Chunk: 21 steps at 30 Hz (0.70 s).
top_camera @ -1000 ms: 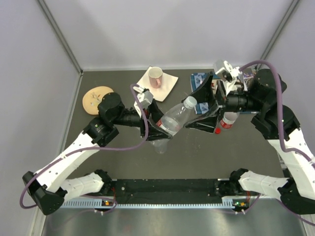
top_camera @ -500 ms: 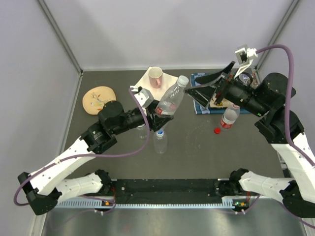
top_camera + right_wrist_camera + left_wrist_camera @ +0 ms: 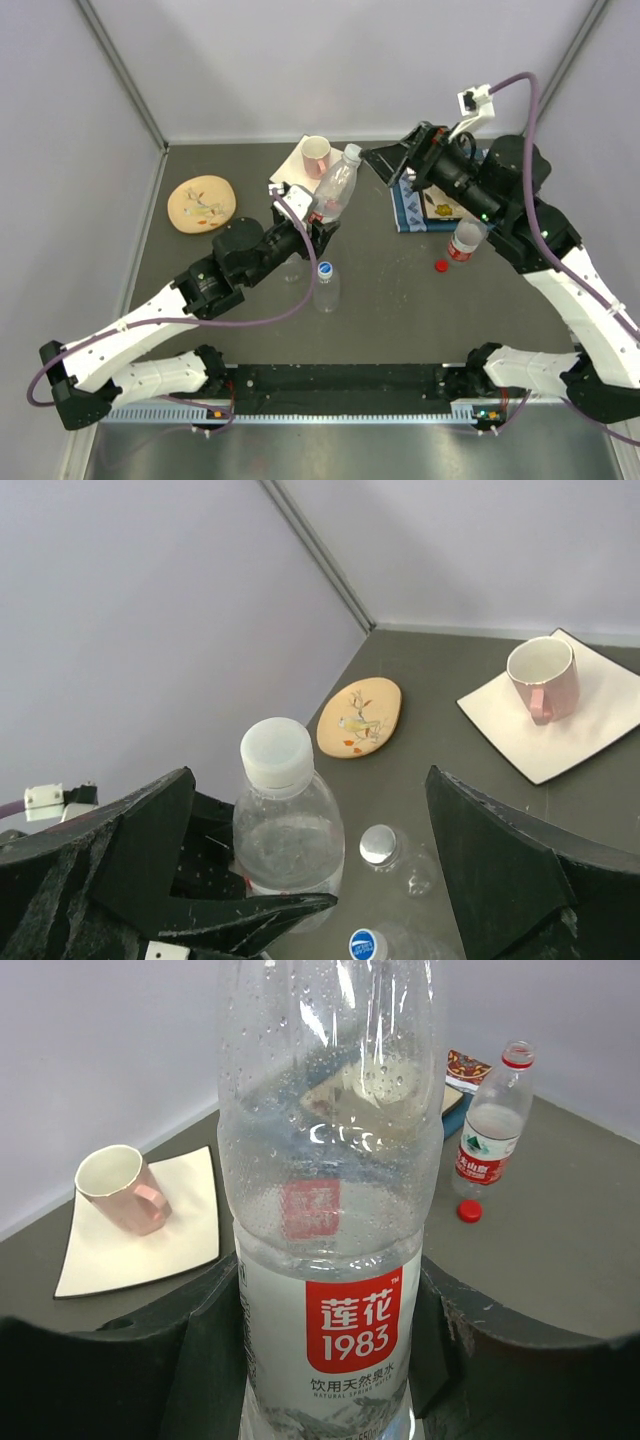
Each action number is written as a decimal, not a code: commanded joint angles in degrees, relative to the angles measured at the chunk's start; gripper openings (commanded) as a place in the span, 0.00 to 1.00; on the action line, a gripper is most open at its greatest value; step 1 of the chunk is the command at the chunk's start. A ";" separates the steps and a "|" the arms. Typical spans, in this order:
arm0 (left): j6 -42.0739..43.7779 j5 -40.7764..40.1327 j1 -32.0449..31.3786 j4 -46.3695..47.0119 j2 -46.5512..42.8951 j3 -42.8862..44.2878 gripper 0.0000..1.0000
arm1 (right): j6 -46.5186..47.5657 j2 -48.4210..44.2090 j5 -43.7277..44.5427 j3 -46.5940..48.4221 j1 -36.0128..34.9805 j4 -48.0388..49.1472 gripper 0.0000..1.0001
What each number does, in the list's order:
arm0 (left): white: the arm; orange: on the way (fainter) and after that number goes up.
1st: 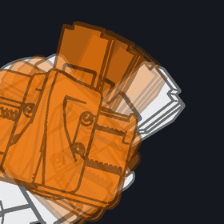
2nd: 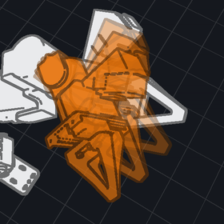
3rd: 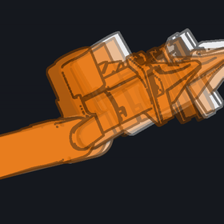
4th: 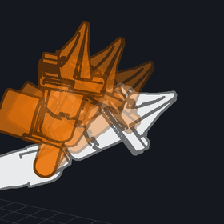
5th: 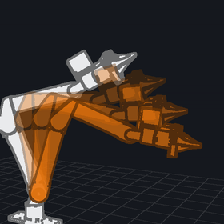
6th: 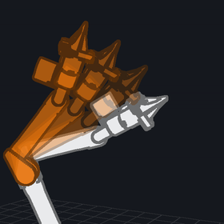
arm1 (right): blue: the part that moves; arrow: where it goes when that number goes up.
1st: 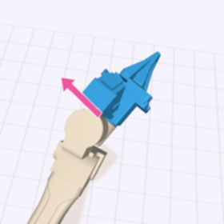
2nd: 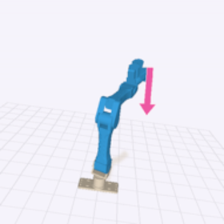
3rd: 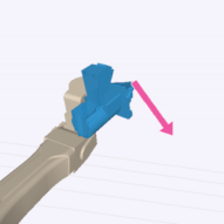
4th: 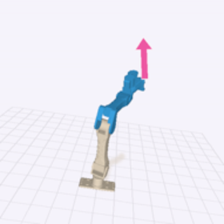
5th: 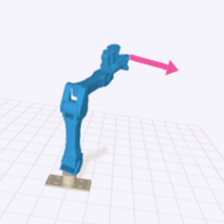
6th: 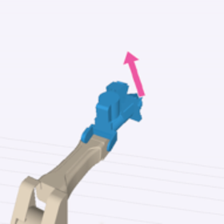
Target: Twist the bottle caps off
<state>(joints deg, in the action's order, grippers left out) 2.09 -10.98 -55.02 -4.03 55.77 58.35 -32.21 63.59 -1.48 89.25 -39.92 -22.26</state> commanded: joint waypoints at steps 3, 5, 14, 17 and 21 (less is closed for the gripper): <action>1.60 -3.69 -0.61 3.51 0.04 -0.60 0.49 | 0.65 3.28 4.20 3.47 -3.67 3.45 0.97; 1.78 -3.69 -0.61 3.59 0.04 -0.60 0.49 | 0.92 4.43 4.11 4.78 -4.46 3.45 0.96; 1.52 -2.99 -0.79 3.59 -0.13 -1.04 0.50 | 0.92 7.60 4.37 4.97 -4.38 3.98 0.75; 1.52 -2.90 -0.87 3.51 -0.05 -1.13 0.50 | 1.09 7.69 4.46 4.62 -4.46 4.24 0.65; 1.52 -2.82 -0.87 3.59 0.13 -1.04 0.50 | 1.09 7.69 4.11 4.17 -4.38 4.59 0.53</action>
<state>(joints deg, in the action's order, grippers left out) 3.18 -13.39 -55.59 -3.64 55.79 57.52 -31.57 71.55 2.13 92.09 -43.83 -20.60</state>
